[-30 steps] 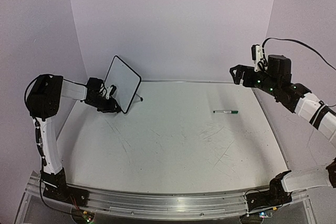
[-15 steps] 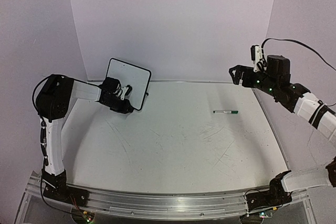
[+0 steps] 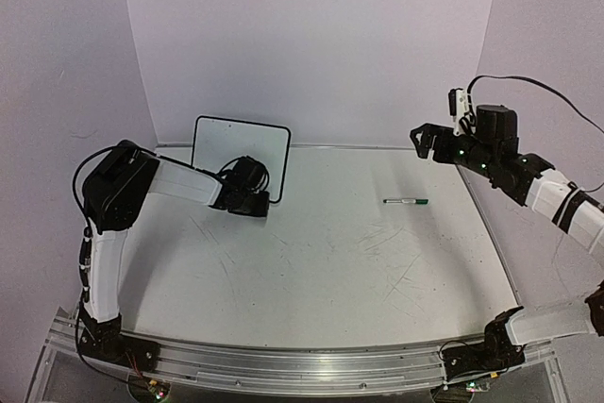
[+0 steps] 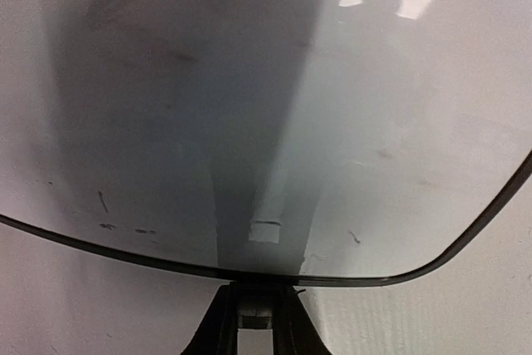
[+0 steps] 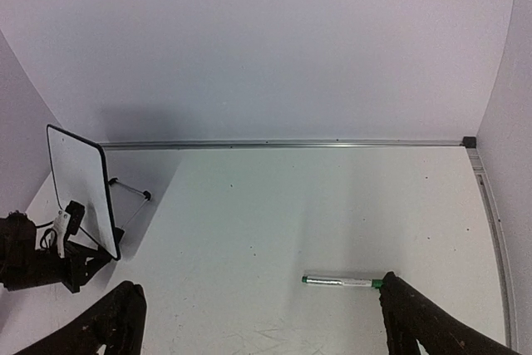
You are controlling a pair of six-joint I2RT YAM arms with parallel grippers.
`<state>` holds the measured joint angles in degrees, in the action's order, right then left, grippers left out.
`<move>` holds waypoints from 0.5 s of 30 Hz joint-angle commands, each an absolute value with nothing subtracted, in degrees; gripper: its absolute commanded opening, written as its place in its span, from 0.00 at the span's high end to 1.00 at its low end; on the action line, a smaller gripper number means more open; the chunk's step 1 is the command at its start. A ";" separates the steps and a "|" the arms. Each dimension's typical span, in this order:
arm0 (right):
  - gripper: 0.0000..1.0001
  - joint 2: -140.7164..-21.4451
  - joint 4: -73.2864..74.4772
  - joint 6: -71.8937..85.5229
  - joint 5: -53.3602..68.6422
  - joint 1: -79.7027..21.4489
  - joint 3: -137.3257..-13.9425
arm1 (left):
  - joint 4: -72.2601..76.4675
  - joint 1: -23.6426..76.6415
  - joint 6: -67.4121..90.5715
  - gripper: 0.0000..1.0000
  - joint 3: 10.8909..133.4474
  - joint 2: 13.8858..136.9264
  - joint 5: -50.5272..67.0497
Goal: Write a sentence on the whiteboard
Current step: Move the whiteboard to the center of the board.
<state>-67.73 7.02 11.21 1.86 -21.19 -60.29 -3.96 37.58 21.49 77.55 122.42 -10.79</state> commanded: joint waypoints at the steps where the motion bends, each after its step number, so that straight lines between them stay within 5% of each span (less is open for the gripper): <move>1: 0.02 -69.01 6.74 13.19 2.55 -21.50 -59.40 | -6.59 46.89 36.02 1.00 76.21 120.55 -16.42; 15: 0.02 -68.94 6.76 17.66 8.00 -21.47 -54.30 | -16.25 61.83 65.94 1.00 87.00 130.15 -26.11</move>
